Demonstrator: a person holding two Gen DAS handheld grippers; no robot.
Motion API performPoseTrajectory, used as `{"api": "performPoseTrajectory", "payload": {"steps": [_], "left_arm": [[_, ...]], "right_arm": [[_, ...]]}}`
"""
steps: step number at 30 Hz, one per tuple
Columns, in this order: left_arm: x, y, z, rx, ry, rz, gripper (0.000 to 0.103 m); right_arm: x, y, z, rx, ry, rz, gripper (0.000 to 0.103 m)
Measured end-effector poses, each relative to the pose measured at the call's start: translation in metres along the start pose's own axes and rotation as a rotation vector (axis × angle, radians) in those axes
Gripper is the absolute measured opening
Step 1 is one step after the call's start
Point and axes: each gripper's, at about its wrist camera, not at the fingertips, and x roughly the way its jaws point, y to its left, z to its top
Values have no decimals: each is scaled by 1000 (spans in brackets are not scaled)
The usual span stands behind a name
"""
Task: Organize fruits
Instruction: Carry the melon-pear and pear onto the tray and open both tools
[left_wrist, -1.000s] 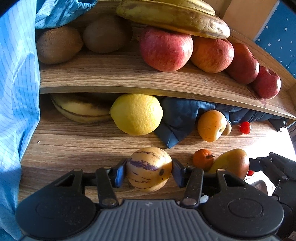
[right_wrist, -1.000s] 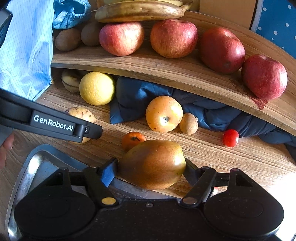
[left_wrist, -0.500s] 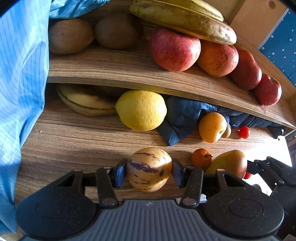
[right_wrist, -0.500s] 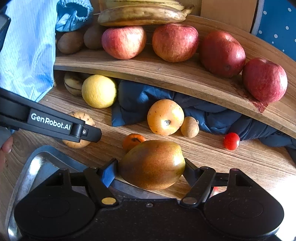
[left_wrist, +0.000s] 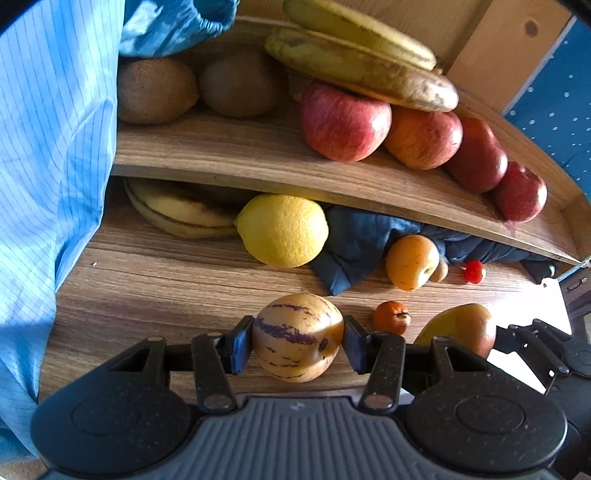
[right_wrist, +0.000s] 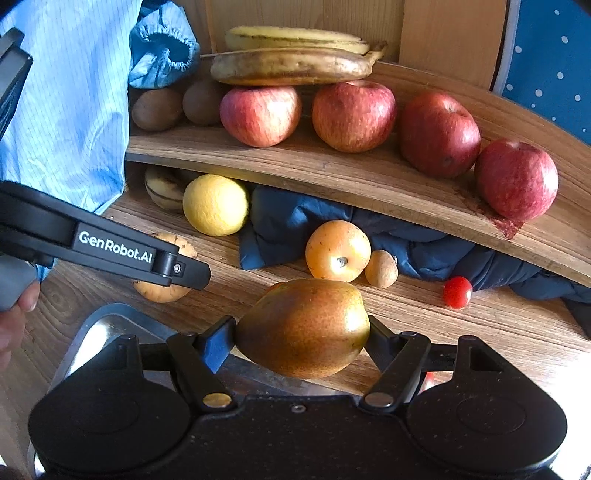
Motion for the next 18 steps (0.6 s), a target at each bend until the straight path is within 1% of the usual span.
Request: {"api": "performPoseTrajectory", "payload": {"steps": [8,18], "left_arm": [[-24,3,-8,28,-15,-13,54],[-35,-1,-30,38,5,-14,54]], "right_arm": [[-13,1,-3,11,-14,-5,75],[-32,7,-18,20,-17,-8,75]]}}
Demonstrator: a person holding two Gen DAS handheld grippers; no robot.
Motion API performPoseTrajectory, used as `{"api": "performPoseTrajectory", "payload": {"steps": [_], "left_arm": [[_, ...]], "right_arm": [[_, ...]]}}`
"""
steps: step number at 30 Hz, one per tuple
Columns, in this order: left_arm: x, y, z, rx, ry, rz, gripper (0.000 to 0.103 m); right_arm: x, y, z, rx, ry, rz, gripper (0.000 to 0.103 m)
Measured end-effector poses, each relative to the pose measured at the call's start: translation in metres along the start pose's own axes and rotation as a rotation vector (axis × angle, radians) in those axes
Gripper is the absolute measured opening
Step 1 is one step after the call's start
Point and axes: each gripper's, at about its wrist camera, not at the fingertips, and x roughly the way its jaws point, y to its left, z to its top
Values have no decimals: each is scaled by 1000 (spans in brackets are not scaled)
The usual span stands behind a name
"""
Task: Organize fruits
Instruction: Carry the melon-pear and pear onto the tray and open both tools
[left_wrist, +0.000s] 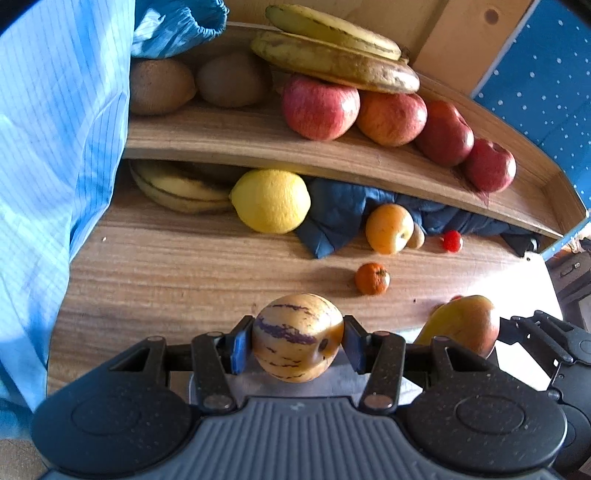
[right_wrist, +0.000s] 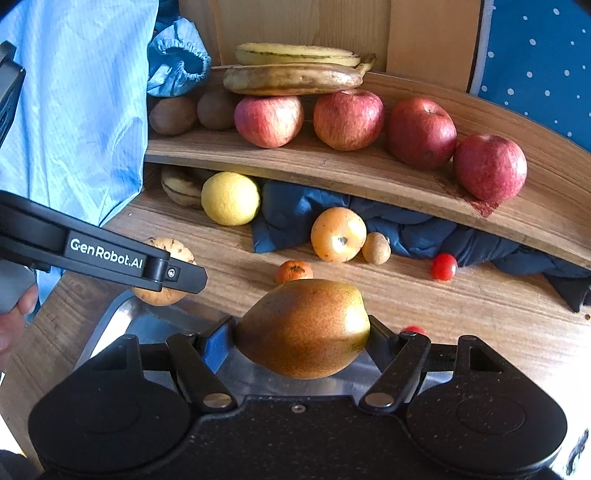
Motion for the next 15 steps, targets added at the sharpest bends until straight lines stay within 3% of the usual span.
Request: {"api": "performPoseTrajectory", "payload": {"steps": [15], "left_arm": [[-3,-7,-25,41,45,-26,54]], "right_arm": [[-15,12,-28,33,39,11,75]]}}
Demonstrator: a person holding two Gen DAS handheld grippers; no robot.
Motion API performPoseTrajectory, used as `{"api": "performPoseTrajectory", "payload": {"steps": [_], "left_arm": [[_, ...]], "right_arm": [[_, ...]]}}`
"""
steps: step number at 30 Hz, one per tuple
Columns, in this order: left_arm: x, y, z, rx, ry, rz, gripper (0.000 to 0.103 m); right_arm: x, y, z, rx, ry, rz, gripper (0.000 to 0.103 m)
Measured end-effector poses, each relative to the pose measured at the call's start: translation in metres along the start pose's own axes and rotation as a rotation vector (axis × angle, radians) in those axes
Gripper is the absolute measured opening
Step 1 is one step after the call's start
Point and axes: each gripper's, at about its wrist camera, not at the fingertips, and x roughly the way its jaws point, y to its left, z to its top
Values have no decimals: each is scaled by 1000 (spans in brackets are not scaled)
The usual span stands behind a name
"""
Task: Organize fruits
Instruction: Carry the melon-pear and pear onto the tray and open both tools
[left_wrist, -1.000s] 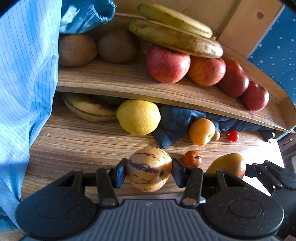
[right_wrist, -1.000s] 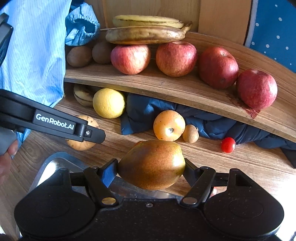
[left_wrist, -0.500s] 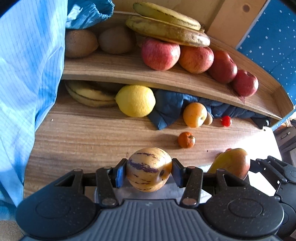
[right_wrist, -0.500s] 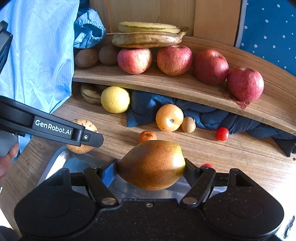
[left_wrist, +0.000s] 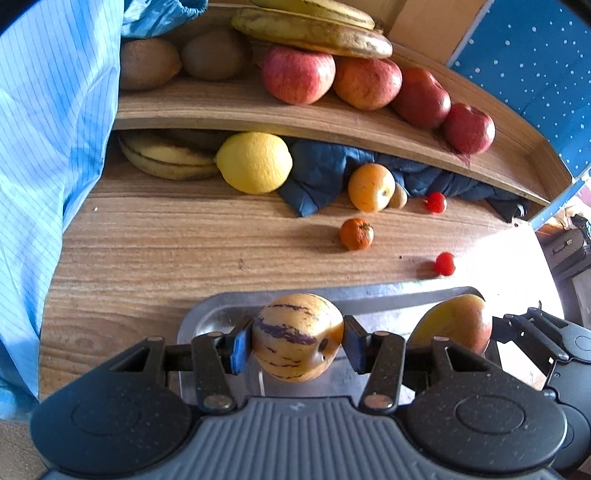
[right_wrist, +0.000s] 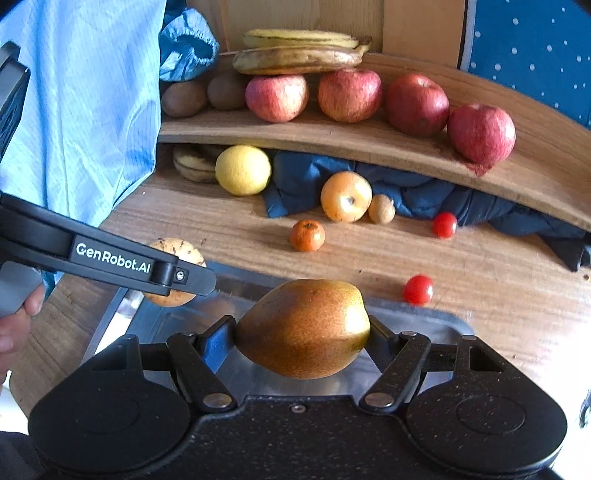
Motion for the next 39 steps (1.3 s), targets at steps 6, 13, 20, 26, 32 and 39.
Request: {"api": "performPoseTrajectory", "payload": {"steps": [6,13,20,26,32,39], "left_arm": [[2,1,-5,2,22,-2,55],[3,4,-15,1,51,13,55],[3,7,-24,-1,72,28,55],[3,7,-31,1,87,37,55],[1,6,-34,6,97,39,55],[1,3,-35,20,99,39,55]], "right_arm": [[-1,8,-8,-16,25,13,75],[-2,16,-15,-31,55,33,75],[-3,21,-20,-31,75,33,75],[-7,22,-24,-13,89,27,75],[-11,23,-29,13,101,18,75],[-13,24,-34,40,116,12,75]]}}
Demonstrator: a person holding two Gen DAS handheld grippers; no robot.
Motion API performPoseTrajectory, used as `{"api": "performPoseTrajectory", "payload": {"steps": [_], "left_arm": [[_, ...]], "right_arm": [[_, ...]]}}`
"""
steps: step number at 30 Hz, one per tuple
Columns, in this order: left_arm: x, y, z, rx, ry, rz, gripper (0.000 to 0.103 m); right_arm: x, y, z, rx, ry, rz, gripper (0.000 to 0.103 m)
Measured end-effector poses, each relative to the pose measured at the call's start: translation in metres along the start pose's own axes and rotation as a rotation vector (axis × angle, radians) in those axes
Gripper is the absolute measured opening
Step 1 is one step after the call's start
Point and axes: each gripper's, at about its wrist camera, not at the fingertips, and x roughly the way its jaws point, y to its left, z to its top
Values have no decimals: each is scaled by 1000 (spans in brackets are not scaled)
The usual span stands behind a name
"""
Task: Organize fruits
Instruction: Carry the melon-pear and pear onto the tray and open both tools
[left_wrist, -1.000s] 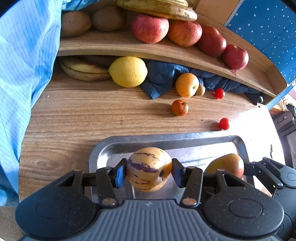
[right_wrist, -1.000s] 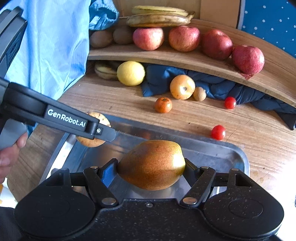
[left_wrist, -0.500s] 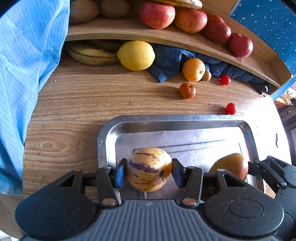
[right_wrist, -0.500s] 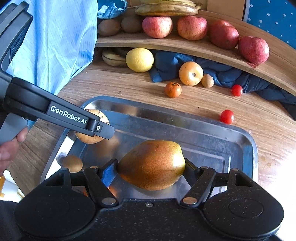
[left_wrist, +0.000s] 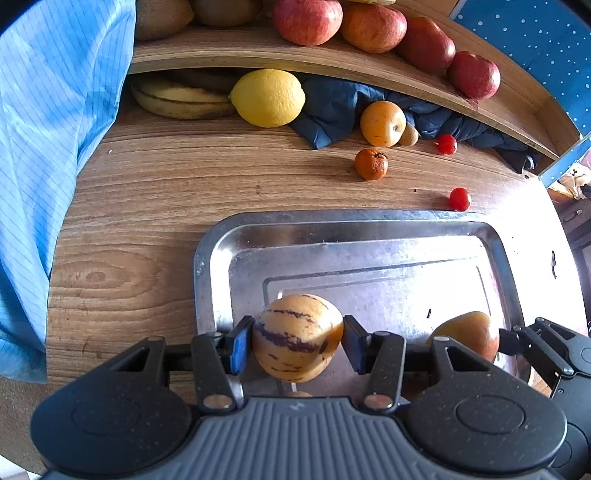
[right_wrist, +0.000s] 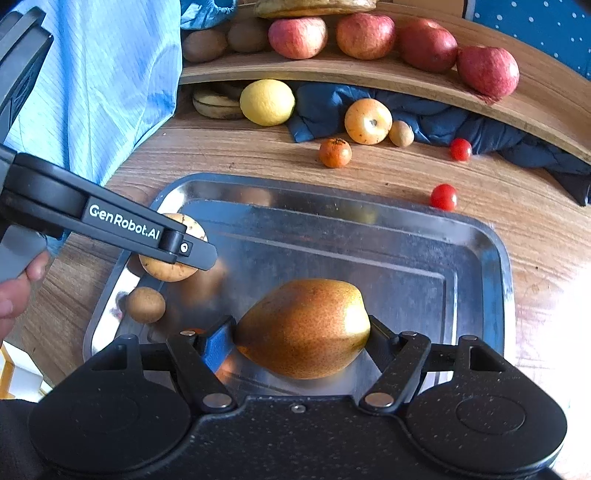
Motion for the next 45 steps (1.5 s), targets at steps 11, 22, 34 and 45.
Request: {"api": "performPoseTrajectory", "payload": {"steps": [11,22,34,45], "left_arm": [[-6,1,-5,15,-9,-12,59],[-27,3,-12,117,13,-49,86],[-53,1,-49,425,33,-45,102],[-34,1,-76,503,213,62,102]], "right_arm": [[-2,-2,-11,45,21,-6,76],[-11,-2,-21,73,37,5,84],[-31,6,-29,-24,105,-33,100],[-36,5,-37,-128,232,-184,102]]}}
